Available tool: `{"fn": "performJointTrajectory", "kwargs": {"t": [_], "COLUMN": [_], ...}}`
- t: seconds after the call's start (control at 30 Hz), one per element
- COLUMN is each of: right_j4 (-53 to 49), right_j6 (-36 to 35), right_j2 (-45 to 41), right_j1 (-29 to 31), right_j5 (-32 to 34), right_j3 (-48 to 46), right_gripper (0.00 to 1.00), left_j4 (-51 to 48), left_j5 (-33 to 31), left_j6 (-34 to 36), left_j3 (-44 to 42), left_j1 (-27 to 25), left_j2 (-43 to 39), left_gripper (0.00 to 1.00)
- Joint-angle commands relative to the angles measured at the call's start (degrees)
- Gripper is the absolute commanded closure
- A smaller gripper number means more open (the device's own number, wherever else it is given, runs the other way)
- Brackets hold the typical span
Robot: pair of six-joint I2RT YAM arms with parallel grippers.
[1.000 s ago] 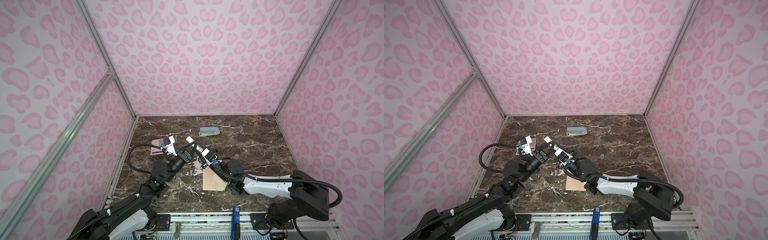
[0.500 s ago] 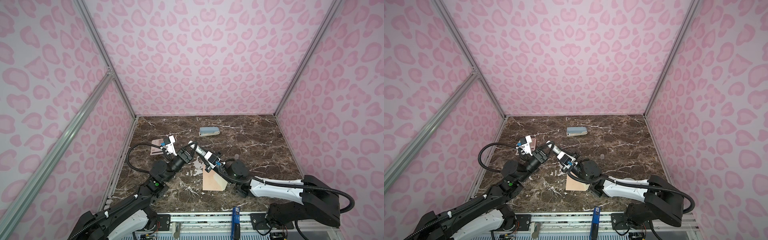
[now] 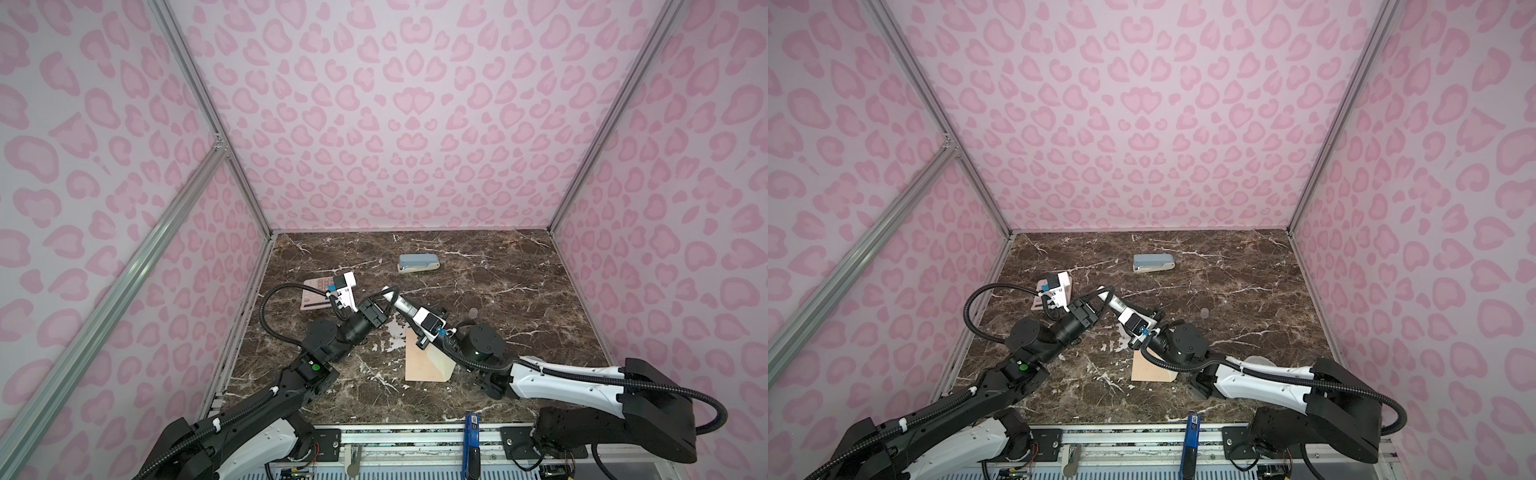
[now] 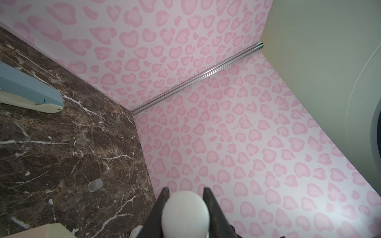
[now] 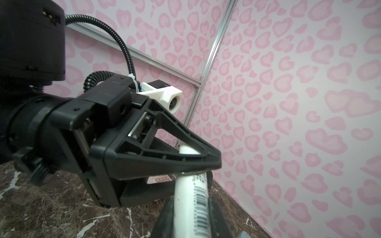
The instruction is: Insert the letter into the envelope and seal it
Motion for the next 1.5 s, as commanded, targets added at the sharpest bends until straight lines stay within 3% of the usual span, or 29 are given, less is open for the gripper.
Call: {"fn": "performJointTrajectory", "kwargs": {"t": [0.0,0.17,0.4,0.7,1.1,1.3,1.47], "right_j4": [-2.74,-1.8,0.52,4.17,5.64,5.55,4.58], "right_j6": [-0.13,0.25,-0.47,0.26,1.25,2.29,3.11], "right_j2": [-1.04,-1.62,-0.64,4.06,6.07,5.42,4.48], "right_j1": [-0.01,-0.06,-0.06,-1.94,-3.01,-3.74,-3.9], "right_j5": [0.29,0.99,1.6,1.31,-0.17,-1.66,-3.59], "right_j3": [-1.64,-3.0,-2.03,1.35,3.15,3.07,3.05], "right_gripper": [0.58,0.49,0.49,0.65,0.71,0.83,0.75], "left_j4": [3.89,6.37,7.67,8.7,11.09,11.38,9.88], "left_j5": [-2.26,-1.07,0.66,2.58,4.34,4.86,4.79], "left_j6": [-1.63,-3.46,-4.33,-5.28,-6.56,-6.61,-6.01], "left_j3": [-0.22,-0.21,0.46,1.28,1.25,1.27,1.46], "left_j1": [0.52,0.52,0.52,0.43,0.43,0.43,0.43], "left_j2": [0.17,2.27,4.37,6.43,9.23,9.84,9.43], "left_gripper": [0.81,0.81,0.81,0.8,0.8,0.79,0.78]}}
